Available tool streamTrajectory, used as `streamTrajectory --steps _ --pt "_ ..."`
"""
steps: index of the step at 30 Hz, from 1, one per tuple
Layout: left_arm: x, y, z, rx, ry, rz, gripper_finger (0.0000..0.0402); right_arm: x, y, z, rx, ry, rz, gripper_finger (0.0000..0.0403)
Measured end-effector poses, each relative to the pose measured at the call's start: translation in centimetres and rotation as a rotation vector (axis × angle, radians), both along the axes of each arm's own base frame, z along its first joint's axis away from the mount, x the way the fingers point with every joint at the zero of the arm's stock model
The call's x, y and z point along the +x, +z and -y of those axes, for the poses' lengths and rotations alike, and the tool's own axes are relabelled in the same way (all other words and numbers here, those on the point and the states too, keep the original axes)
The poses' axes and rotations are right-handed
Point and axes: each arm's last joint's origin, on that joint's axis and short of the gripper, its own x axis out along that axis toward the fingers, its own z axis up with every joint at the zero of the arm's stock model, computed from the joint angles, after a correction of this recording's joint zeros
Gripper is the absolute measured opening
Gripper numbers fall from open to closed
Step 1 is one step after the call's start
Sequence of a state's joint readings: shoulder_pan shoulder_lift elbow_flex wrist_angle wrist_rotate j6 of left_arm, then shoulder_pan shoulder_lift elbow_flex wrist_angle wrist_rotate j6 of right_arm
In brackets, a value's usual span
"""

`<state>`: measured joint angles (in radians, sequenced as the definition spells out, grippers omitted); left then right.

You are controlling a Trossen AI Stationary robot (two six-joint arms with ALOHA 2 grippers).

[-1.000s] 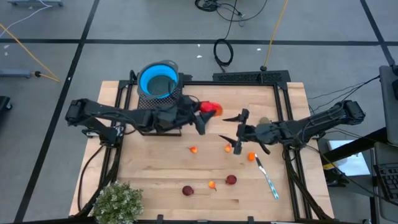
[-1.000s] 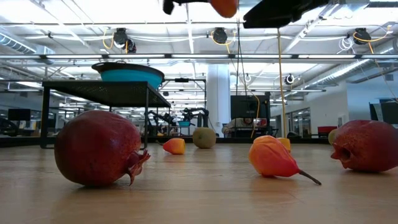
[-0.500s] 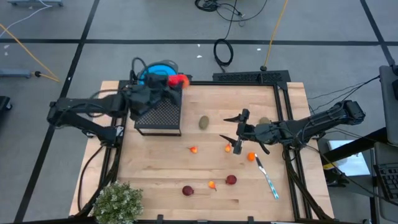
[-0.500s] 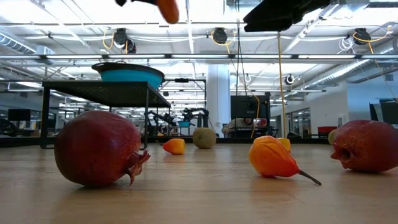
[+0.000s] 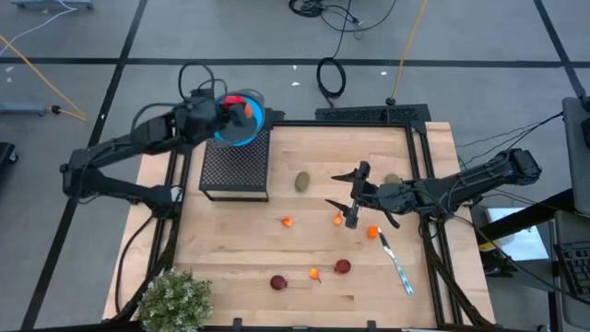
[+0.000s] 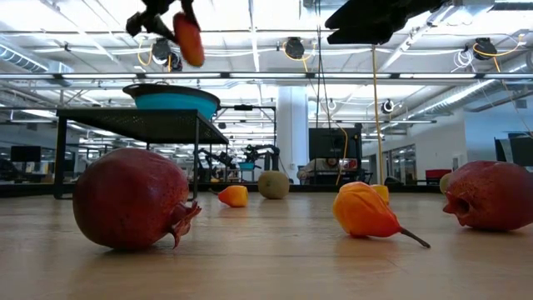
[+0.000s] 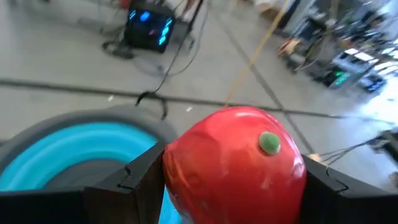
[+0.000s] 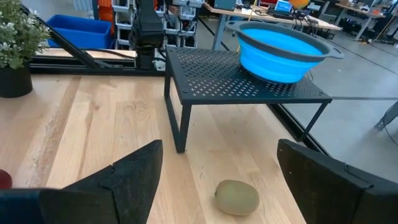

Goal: Pick & Place Fruit
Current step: Put the mango into the blue strainer bowl on the shelf

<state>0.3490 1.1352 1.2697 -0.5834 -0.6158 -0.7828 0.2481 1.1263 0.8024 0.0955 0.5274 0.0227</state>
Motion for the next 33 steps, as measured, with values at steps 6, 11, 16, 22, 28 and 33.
streamTrajectory --steps 6,11,16,22,28,33 --pt "-1.4 -1.2 -2.5 -0.141 0.029 -0.038 0.0245 0.0 0.0 0.0 0.001 -0.001 0.001 0.0306" --pt "-1.9 -2.0 -4.4 -0.228 0.030 -0.042 0.0246 0.0 0.0 0.3 0.031 -0.019 0.010 0.0306" --pt "-1.7 -2.9 -6.4 -0.308 0.011 -0.028 0.0246 0.1 0.0 0.6 0.044 -0.038 0.015 0.0306" --pt "-1.6 -4.4 -8.9 -0.422 -0.020 -0.001 0.0246 0.1 0.0 0.6 0.043 -0.039 0.015 0.0306" --pt "-2.3 -5.0 -10.6 -0.501 -0.040 0.050 0.0246 0.1 0.0 0.6 0.042 -0.038 0.014 0.0306" --pt "-3.1 -5.1 -11.3 -0.528 -0.025 0.081 0.0246 0.1 0.0 0.6 0.042 -0.038 0.014 0.0306"
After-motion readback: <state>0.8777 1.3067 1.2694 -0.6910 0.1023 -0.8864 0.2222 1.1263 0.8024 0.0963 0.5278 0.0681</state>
